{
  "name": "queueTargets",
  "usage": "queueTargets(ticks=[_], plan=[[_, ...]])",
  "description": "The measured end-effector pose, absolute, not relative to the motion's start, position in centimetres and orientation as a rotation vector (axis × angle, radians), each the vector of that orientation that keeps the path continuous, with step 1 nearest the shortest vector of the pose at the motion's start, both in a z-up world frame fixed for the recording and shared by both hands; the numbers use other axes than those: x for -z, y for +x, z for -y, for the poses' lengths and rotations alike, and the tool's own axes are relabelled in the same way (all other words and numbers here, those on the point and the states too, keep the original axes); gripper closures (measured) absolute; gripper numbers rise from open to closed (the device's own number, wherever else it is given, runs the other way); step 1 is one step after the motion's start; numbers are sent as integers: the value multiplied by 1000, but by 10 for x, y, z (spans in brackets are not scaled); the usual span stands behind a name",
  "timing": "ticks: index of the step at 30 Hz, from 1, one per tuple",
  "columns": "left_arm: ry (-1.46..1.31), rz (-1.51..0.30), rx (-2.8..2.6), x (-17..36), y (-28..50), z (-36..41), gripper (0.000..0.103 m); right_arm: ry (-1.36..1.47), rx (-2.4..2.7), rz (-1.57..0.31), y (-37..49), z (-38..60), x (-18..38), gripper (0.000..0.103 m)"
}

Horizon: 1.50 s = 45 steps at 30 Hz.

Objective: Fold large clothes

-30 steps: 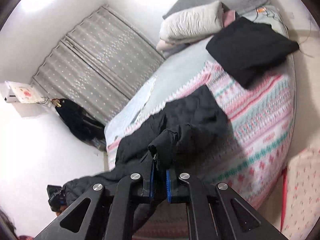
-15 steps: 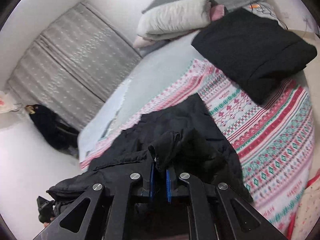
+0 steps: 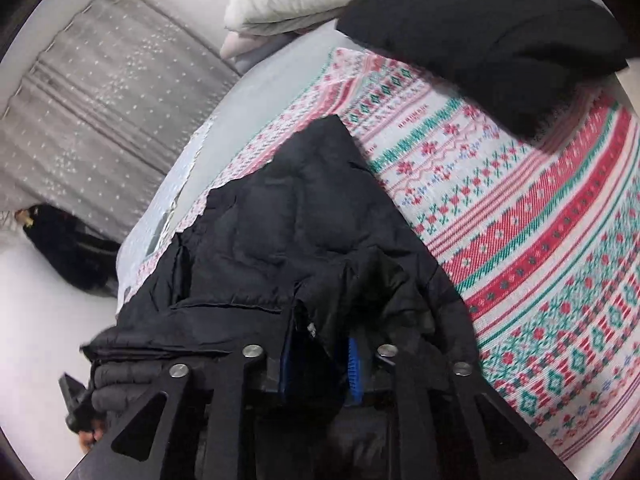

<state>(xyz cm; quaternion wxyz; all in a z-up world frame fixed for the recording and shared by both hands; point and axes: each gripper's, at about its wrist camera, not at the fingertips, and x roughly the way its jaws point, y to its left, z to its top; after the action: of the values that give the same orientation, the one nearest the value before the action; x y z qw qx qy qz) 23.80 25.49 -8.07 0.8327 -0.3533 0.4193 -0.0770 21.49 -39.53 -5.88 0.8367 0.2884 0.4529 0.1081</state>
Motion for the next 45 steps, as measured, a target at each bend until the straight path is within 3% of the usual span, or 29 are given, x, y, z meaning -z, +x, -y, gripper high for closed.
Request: queueTargets(ticks=[1, 2, 3, 4, 8, 13, 22, 29, 39, 45], plan=[[-748, -883, 178, 74, 233, -256, 66, 604, -245, -951, 213, 397, 55, 70], [-745, -871, 192, 69, 228, -257, 49, 615, -266, -941, 211, 400, 52, 66], [-731, -842, 195, 60, 222, -260, 39, 655, -314, -911, 207, 406, 46, 54], [-718, -819, 188, 53, 217, -261, 38, 696, -350, -880, 204, 411, 41, 46], [-643, -696, 165, 21, 192, -276, 25, 806, -437, -694, 185, 441, 16, 39], [-452, -740, 89, 23, 195, -267, 24, 693, -309, -686, 180, 449, 9, 36], [-186, -972, 76, 59, 257, -220, 25, 155, -196, -974, 230, 372, 36, 36], [9, -872, -279, 38, 304, -226, 27, 348, -34, -911, 253, 405, 54, 37], [-350, -881, 21, 41, 256, -249, 29, 585, -52, -791, 232, 459, 32, 36], [-520, -939, 184, 54, 255, -236, 29, 580, -216, -919, 244, 425, 51, 37]])
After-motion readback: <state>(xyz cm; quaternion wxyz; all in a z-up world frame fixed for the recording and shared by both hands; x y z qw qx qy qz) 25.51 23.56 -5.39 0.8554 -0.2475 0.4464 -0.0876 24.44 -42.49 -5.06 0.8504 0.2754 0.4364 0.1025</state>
